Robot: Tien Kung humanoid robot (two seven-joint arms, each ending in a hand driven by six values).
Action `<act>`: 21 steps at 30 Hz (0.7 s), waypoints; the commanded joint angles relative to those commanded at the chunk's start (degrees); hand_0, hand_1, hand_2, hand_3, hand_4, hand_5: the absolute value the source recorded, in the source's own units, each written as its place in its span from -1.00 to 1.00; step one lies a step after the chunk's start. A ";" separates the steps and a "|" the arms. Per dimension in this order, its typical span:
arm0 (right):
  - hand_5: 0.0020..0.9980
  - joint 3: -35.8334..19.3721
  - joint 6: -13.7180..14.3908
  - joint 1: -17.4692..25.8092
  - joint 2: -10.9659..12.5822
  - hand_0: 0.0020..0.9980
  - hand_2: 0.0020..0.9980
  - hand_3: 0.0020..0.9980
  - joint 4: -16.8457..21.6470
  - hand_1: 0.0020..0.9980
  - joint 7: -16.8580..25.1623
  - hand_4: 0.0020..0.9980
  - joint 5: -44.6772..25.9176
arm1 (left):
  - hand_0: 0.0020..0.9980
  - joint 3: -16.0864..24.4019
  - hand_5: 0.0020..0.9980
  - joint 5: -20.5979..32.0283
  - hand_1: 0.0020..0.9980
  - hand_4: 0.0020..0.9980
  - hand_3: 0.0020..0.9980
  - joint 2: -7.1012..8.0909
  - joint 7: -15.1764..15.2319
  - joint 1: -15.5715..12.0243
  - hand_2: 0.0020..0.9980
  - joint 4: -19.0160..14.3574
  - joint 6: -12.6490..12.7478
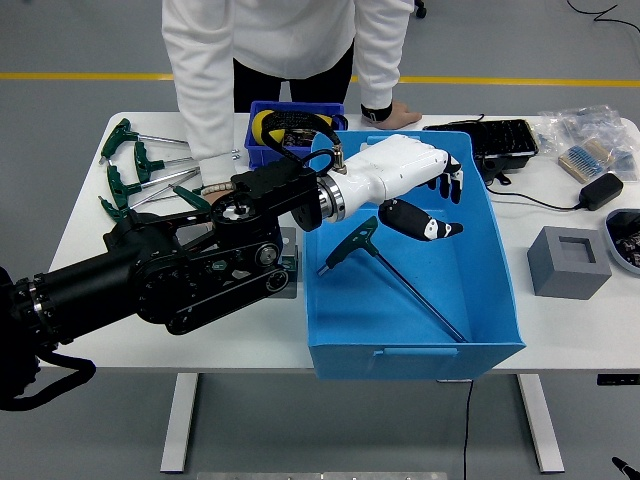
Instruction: Lift tool from toolbox,place it in box,lift tool from toolbox,place it in box
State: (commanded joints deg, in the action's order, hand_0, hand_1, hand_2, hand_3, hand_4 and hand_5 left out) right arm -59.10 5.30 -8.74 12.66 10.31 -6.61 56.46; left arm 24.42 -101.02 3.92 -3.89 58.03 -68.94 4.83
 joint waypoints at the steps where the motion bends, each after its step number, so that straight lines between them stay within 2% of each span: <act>1: 0.61 0.00 0.01 0.06 0.00 0.47 0.43 0.31 0.00 0.34 -0.01 0.83 -0.03 | -0.11 0.24 -0.03 -0.37 0.18 0.56 0.16 0.17 -0.02 0.03 0.27 -0.31 -0.05; 2: 0.61 0.00 0.02 0.09 0.00 0.46 0.43 0.31 0.00 0.34 -0.02 0.83 -0.06 | -0.07 0.38 0.13 -0.66 0.20 0.69 0.23 0.31 -0.04 0.05 0.32 -0.53 -0.09; 6: 0.61 -0.01 0.10 0.29 -0.04 0.46 0.43 0.31 0.00 0.34 0.05 0.83 -0.35 | -0.07 1.10 0.13 -4.90 0.20 0.69 0.23 2.85 -0.09 0.19 0.32 -3.20 -0.93; 7: 0.61 -0.04 0.14 0.30 -0.05 0.46 0.43 0.31 0.00 0.34 0.10 0.83 -0.51 | -0.07 1.19 0.13 -6.65 0.20 0.69 0.23 4.08 -0.20 0.30 0.32 -4.22 -1.81; 8: 0.61 -0.12 0.18 0.33 -0.06 0.47 0.43 0.31 0.00 0.34 0.13 0.83 -0.54 | 0.11 1.28 0.32 -8.20 0.23 0.79 0.25 5.25 -0.35 0.40 0.31 -5.16 -2.82; 13: 0.61 -0.57 0.33 0.55 -0.04 0.47 0.43 0.31 0.00 0.34 0.06 0.83 -0.53 | 0.11 2.35 0.32 -13.41 0.23 0.79 0.25 12.15 -1.38 0.41 0.31 -8.44 -6.81; 14: 0.61 -0.64 0.34 0.60 -0.05 0.47 0.43 0.30 0.00 0.34 0.01 0.83 -0.50 | 0.22 2.84 0.49 -13.98 0.32 0.85 0.27 13.34 -2.00 0.21 0.34 -8.69 -7.87; 16: 0.61 -0.62 0.36 0.74 -0.11 0.47 0.43 0.30 0.00 0.34 0.02 0.83 -0.60 | 0.22 4.22 0.49 -14.43 0.32 0.85 0.27 15.74 -3.22 -0.51 0.34 -8.63 -10.18; 19: 0.61 -0.80 0.37 0.75 -0.17 0.47 0.43 0.30 0.00 0.34 0.04 0.83 -0.54 | 0.22 6.68 0.49 -14.59 0.32 0.85 0.27 18.11 -4.37 -2.13 0.34 -7.10 -11.94; 21: 0.61 -1.05 0.38 0.66 -0.18 0.46 0.43 0.31 0.00 0.34 0.02 0.83 -0.31 | 0.29 7.70 0.57 -14.75 0.35 0.84 0.23 19.14 -4.70 -3.17 0.37 -5.61 -12.47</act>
State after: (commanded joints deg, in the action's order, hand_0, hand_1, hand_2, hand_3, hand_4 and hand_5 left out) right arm -60.15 5.68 -8.08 12.48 10.31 -6.59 56.15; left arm 32.11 -115.78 23.06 -8.59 54.86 -74.55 -7.64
